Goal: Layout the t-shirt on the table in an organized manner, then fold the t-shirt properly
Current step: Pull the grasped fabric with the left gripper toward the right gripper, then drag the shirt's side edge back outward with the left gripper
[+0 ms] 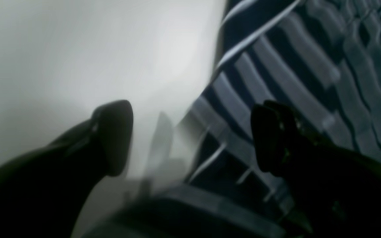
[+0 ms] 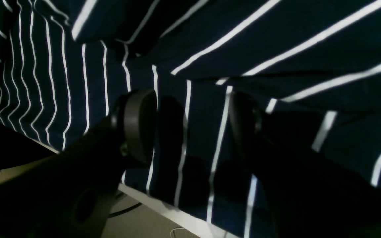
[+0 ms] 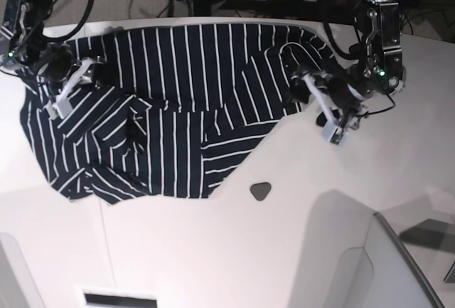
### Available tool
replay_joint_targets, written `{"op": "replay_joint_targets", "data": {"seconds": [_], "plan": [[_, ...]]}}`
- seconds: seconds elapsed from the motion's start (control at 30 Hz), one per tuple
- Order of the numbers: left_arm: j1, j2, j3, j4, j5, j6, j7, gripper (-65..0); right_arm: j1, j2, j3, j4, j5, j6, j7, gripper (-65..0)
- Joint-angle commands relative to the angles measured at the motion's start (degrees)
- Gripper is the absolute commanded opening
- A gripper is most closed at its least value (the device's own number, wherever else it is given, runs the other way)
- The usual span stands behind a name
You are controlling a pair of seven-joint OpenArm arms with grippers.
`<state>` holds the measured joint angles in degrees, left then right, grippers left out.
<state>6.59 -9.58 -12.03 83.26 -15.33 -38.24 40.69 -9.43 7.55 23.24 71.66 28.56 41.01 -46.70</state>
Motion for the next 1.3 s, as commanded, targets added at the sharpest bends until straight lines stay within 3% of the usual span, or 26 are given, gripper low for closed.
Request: {"op": "replay_joint_targets", "data": {"seconds": [0.0,0.27,0.47,0.77,0.8,0.87,0.9,1.17,1.27], "plan": [[-1.4,-0.5,-0.2,-0.2,-1.3,-0.3,-1.2,-13.3,-0.2,0.3,-0.1,0.1,-2.0,-1.0,-1.8,-31.7],[-5.0,-0.4,-0.2,-6.7,-2.6,-0.4,-1.2,-15.3,-0.4,0.3,-0.1,0.1,-2.0,-1.0,-1.8,-31.7],[-5.0,-0.1,-0.3,-8.0,-2.6,-1.8,-1.2,-39.8,-0.4,0.3,-0.1,-0.1,-2.0,-1.0,-1.8,-31.7],[-5.8,0.6,-0.3,-11.3,-2.6,-1.8,-1.3,-45.1,-0.5,0.3,-0.1,-0.1,-2.0,-1.0,-1.8,-31.7],[-5.9,0.6,-0.3,-11.3,-2.6,-1.8,-1.3,-48.7,-0.5,0.3,-0.1,-0.1,-2.0,-1.0,-1.8,-31.7],[-6.5,0.6,-0.3,-11.2,-2.6,-1.8,-1.3,-63.2,-0.5,0.3,-0.1,-0.1,-2.0,-1.0,-1.8,-31.7],[-6.5,0.6,-0.3,-11.2,-2.6,-1.8,-1.3,-65.0,-0.5,0.3,-0.1,-0.1,-2.0,-1.0,-1.8,-31.7],[-9.6,0.0,-1.0,-10.8,-2.1,-1.8,-1.2,-65.0,-0.5,0.3,-0.1,-0.1,-2.0,-1.0,-1.8,-31.7],[-11.9,-2.0,-1.0,-10.8,-2.0,-1.8,-1.1,-65.0,-0.5,0.3,-0.1,-0.1,-2.0,-1.0,-1.8,-31.7]]}}
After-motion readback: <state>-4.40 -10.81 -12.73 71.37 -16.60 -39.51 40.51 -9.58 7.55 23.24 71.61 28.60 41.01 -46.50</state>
